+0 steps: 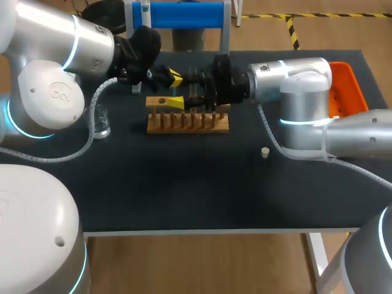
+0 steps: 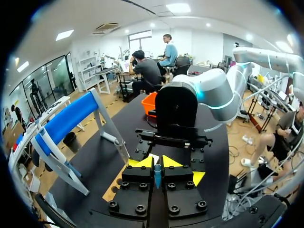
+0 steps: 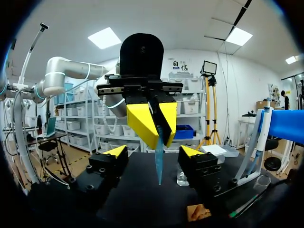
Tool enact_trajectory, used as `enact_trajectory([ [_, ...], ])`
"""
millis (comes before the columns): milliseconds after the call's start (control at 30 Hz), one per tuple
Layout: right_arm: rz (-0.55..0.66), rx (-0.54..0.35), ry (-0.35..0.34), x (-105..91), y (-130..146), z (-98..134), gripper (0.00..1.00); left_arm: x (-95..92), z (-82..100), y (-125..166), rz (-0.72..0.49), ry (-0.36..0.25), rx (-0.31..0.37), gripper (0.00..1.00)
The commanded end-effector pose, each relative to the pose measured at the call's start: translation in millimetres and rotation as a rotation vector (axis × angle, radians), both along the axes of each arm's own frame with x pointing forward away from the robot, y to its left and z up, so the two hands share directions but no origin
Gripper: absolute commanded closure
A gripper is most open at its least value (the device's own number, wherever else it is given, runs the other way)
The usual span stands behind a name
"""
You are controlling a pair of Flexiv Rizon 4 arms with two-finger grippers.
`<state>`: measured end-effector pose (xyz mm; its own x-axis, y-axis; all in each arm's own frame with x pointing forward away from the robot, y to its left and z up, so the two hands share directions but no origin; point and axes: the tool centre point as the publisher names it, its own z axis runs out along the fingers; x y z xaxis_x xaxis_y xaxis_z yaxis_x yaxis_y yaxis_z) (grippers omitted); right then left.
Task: Invert the test tube, pick up the pipette, mount the tip to pipette, aspirate from beaker and dispense into the tube, eject the tip, return the pipette, and cap with the stopper.
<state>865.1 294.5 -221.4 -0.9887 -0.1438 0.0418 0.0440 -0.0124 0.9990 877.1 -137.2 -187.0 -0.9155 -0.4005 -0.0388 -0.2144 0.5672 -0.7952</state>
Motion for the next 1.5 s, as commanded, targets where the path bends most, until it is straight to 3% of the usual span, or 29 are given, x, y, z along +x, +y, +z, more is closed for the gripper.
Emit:
enact_trajectory([
  [33,0.000,0.001,-0.002,-0.2,0,0,0.56,0.5,0.9,0,-0.001,0.004,0.004,1.00],
  [167,-0.001,0.003,-0.005,-0.7,0,1,0.58,0.5,0.9,0,-0.001,0.004,0.004,1.00],
  [267,-0.001,0.004,-0.007,-1.0,-1,1,0.66,0.5,0.9,0,-0.001,0.004,0.004,1.00],
  [400,0.001,0.006,-0.011,-2.0,-2,2,1.00,0.5,0.9,0,-0.001,0.004,0.004,1.00],
  [700,0.002,0.006,-0.013,-3.6,-3,4,1.00,0.5,0.9,0,-0.001,0.004,0.004,1.00],
  [733,0.002,0.006,-0.013,-3.8,-3,4,1.00,0.5,0.9,0,-0.001,0.004,0.004,0.81],
  [767,0.001,0.005,-0.013,-4.0,-4,4,1.00,0.5,0.9,0,-0.001,0.004,0.004,0.00],
  [1100,-0.015,-0.017,-0.014,-10.6,-36,-3,1.00,0.5,0.9,0,-0.001,0.004,0.004,0.00],
  [1500,-0.038,-0.037,-0.044,-30.4,-120,-5,1.00,0.5,0.9,0,-0.001,0.004,0.004,0.00],
])
